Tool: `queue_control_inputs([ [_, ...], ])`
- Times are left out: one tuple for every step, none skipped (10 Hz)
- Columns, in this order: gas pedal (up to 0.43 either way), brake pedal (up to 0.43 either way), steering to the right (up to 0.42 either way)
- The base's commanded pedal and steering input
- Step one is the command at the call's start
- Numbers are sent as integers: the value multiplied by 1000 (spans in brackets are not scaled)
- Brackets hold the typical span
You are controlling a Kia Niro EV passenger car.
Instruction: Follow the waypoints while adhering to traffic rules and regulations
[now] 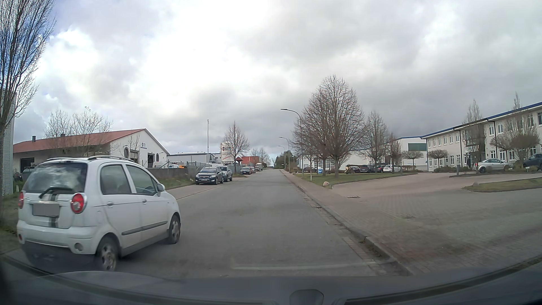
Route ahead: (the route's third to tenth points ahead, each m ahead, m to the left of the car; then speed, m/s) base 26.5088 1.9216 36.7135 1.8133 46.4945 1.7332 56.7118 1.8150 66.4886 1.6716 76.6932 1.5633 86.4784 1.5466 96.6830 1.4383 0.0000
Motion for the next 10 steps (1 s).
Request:
queue_control_inputs([
  [0,256,-12],
  [0,256,-12],
  [0,256,-12],
  [0,256,-12],
  [0,256,-12],
  [0,256,-12],
  [0,256,-12],
  [0,256,-12],
  [0,256,-12],
  [0,256,-12],
])
